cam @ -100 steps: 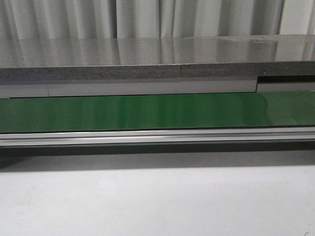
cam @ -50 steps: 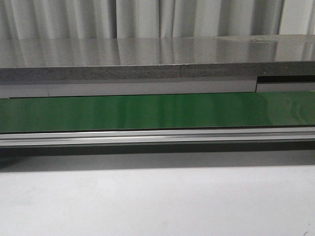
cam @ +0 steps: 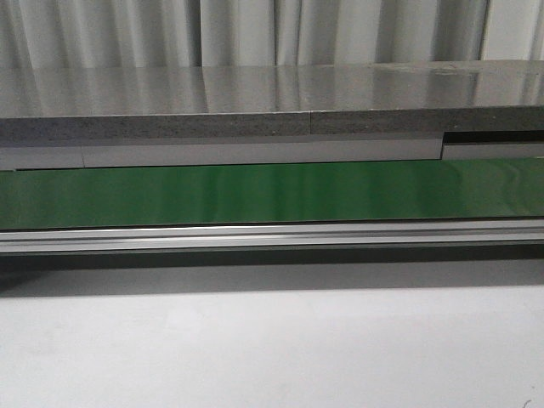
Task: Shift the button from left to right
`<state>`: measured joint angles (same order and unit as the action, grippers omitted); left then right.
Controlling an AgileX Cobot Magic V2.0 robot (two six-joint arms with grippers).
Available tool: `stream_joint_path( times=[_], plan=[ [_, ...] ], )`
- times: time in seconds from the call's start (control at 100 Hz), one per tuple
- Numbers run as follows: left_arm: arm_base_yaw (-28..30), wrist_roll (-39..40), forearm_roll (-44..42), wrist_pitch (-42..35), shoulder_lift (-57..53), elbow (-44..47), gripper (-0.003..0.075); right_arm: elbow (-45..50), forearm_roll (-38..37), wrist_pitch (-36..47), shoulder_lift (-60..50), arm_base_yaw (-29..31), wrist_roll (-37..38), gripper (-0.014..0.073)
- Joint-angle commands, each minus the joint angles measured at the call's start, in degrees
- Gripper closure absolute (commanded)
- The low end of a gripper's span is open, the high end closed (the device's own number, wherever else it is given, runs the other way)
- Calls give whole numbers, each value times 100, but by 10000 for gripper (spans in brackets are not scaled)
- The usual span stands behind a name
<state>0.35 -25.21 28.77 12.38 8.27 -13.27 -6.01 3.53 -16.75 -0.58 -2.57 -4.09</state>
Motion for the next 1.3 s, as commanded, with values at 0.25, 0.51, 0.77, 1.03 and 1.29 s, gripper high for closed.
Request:
stream_joint_path(
  times=[0.25,0.51,0.77,1.03,1.29],
  plan=[
    [-27,-2,97,-414,49,-154,741,631,-127,1487,-104,-13,296,662],
    [-35,-2,97,-414,49,-154,741,664,-138,1607,-104,-13,300,662],
    [-27,-2,97,-414,49,-154,741,664,-138,1608,-104,-13,295,662],
    [-27,-2,97,-414,49,-154,741,664,-138,1608,-104,-13,295,662],
    [-35,-2,97,-414,49,-154,741,664,-138,1608,-104,-13,295,662]
  ],
)
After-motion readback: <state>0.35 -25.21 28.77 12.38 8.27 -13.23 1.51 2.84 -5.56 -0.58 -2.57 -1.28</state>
